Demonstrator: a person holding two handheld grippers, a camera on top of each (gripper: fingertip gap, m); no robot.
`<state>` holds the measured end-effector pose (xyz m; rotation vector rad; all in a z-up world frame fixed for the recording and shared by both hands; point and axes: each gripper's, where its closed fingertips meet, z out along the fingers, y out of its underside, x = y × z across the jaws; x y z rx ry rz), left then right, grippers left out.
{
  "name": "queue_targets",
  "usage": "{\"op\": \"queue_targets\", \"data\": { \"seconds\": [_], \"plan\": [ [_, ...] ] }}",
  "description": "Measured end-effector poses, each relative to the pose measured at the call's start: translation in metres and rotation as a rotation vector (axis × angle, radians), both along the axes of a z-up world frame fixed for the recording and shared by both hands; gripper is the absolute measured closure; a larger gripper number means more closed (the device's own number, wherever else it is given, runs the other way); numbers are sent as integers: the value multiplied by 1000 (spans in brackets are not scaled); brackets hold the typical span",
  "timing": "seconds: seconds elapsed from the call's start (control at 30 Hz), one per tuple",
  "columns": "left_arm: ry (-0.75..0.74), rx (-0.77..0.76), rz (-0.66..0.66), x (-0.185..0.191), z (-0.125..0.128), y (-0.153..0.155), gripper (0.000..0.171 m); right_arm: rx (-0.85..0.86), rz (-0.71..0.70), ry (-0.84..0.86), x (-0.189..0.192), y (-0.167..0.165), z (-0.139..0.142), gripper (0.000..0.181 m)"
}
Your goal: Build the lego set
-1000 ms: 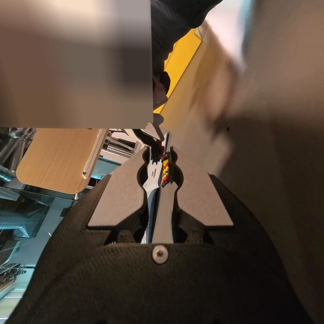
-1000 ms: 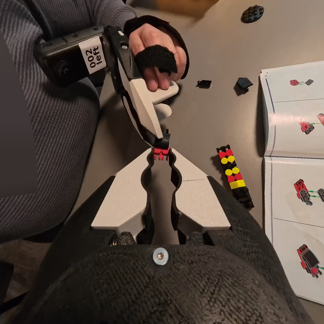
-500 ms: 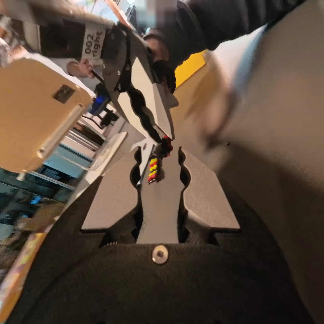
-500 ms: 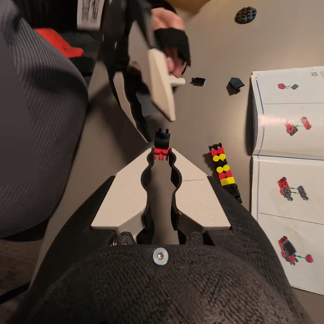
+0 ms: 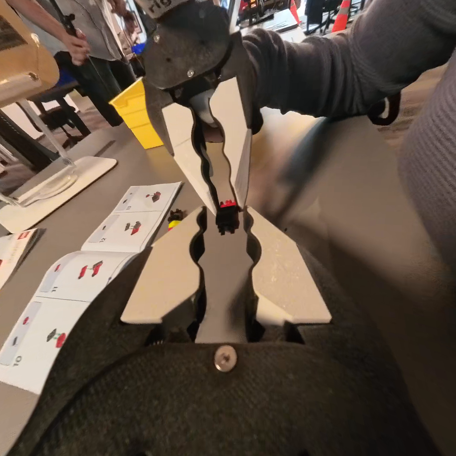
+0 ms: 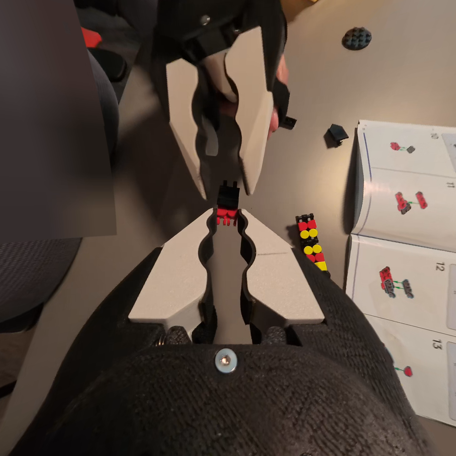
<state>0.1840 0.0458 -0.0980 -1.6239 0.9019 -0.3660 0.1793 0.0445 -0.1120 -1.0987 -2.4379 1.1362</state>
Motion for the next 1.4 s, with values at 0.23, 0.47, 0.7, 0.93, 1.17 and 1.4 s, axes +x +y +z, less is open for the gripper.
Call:
{"op": "queue_targets", "data": {
  "seconds": [0.23, 0.47, 0.7, 0.93, 1.17, 1.4],
  "plan": [
    [-36, -24, -25, 0, 2, -2, 154, 25, 10, 20, 0, -2, 1, 167],
    [-29, -33, -50, 2, 0, -5, 167, 52, 24, 29, 0, -6, -2, 167],
    [-31, -21, -48, 1, 1, -8, 164, 47, 20, 31, -1, -5, -2, 167],
    [-12, -8, 33, -12, 0, -2, 159, 79, 14, 20, -1, 1, -9, 167],
    [14, 107, 154, -38, 8, 8, 158, 44, -35, 72, -4, 4, -32, 166],
    [-67, 167, 189, -52, 22, 9, 158, 39, -62, 77, 1, 14, -42, 167]
  ]
}}
